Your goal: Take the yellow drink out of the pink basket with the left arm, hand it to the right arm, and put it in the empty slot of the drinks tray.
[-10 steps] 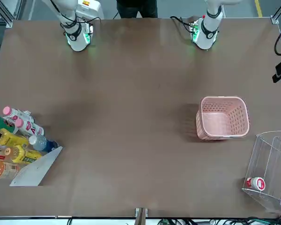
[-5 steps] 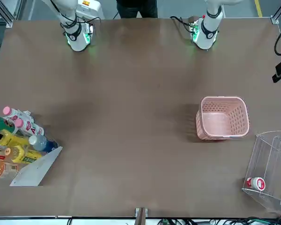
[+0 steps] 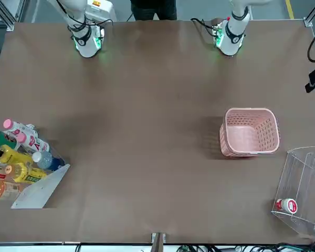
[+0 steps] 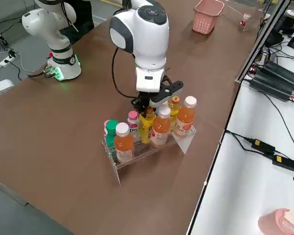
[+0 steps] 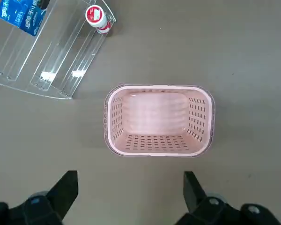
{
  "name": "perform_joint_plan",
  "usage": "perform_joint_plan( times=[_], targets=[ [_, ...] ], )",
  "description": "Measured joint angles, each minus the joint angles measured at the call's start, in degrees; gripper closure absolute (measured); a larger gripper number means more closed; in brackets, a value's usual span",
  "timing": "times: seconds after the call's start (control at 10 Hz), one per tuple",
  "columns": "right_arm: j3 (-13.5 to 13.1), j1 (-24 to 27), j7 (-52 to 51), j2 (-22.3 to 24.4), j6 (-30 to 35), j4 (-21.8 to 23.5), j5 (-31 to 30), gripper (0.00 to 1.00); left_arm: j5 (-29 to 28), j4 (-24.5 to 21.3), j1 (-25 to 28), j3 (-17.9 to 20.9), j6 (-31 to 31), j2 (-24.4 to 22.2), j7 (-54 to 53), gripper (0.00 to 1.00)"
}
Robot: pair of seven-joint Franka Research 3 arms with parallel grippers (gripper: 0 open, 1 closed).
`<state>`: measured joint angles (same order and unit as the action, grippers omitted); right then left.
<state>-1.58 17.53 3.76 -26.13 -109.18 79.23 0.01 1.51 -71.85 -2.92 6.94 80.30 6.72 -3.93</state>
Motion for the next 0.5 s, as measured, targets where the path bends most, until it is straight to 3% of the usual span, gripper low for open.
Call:
perform_joint_plan(
  times=[0.2,0.3,0.5],
  targets=[
    [0.0,0.0,-0.1,0.1,-0.3,0.0,0.0,0.08,0.0,0.0,0.0,0.0,0.0,0.0,0.0,0.00],
    [0.0,0.0,-0.3,0.4,-0.5,-0.1,0.0,0.02,0.0,0.0,0.0,0.0,0.0,0.0,0.0,0.00],
    [0.1,0.0,-0.5,3.1,-0.6,-0.3,0.0,0.01,0.0,0.0,0.0,0.0,0.0,0.0,0.0,0.00]
  ],
)
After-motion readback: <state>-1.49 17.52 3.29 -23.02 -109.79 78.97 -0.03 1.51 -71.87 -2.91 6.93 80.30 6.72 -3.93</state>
